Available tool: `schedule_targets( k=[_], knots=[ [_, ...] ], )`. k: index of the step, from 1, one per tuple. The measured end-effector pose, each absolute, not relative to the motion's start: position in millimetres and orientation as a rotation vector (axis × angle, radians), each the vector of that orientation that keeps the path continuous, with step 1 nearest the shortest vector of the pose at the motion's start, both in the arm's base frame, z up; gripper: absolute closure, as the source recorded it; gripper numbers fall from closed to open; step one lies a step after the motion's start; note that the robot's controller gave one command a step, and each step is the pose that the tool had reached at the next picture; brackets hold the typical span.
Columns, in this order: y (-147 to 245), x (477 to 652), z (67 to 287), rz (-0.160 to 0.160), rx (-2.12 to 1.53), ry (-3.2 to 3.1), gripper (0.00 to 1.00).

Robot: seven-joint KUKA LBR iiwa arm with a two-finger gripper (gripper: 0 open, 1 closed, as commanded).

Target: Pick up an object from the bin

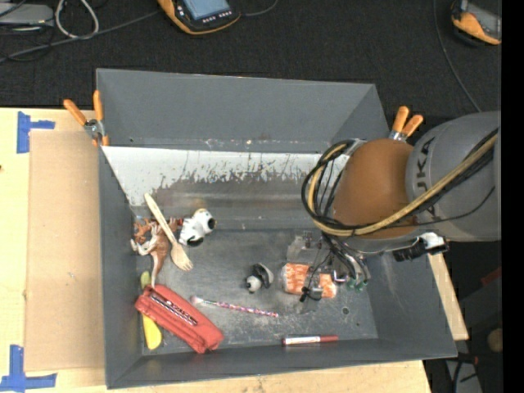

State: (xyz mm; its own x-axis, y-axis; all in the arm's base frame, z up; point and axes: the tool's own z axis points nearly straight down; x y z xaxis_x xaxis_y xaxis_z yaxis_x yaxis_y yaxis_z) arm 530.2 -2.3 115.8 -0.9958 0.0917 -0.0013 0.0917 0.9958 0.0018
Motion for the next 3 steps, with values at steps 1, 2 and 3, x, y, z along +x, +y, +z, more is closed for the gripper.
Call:
schedule_targets(
  k=[1,2,3],
  knots=[
    [-26.9,544.5,89.0,0.003,0.038,3.141,0.0],
    [-40.8,549.8,78.1,0.004,-0.117,3.129,1.0],
    [-40.7,549.8,78.1,0.004,-0.118,3.129,1.0]
  ],
)
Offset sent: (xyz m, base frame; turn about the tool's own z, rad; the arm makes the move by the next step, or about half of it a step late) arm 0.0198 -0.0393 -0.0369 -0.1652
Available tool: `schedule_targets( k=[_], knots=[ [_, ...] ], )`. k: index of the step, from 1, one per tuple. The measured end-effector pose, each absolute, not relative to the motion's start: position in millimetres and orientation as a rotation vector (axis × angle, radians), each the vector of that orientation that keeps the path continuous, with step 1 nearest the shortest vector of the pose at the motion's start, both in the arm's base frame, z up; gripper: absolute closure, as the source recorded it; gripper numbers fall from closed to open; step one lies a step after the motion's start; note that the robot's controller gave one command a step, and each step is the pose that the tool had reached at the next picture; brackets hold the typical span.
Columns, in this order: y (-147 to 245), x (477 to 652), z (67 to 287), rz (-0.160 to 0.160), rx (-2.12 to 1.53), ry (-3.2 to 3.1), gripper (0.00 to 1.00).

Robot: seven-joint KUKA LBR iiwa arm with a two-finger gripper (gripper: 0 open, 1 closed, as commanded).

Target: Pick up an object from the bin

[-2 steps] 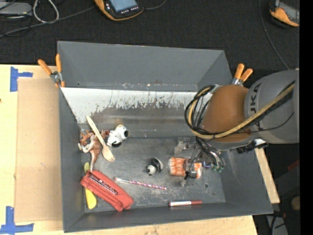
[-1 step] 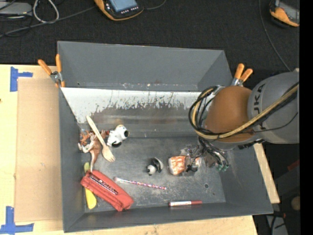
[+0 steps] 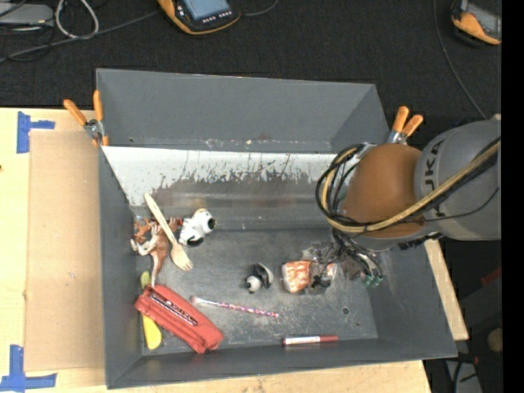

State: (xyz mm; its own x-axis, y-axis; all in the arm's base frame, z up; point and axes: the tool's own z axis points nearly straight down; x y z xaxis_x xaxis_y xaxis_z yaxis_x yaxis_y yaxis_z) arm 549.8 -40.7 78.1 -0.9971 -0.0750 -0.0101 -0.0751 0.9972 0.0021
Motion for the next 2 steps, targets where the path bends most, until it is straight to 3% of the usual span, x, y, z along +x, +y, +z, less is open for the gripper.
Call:
schedule_targets(
  k=[1,2],
  knots=[
    [-39.6,550.2,135.8,0.005,-0.117,3.135,1.0],
    [-25.4,551.7,227.1,0.007,0.114,3.14,1.0]
  ],
)
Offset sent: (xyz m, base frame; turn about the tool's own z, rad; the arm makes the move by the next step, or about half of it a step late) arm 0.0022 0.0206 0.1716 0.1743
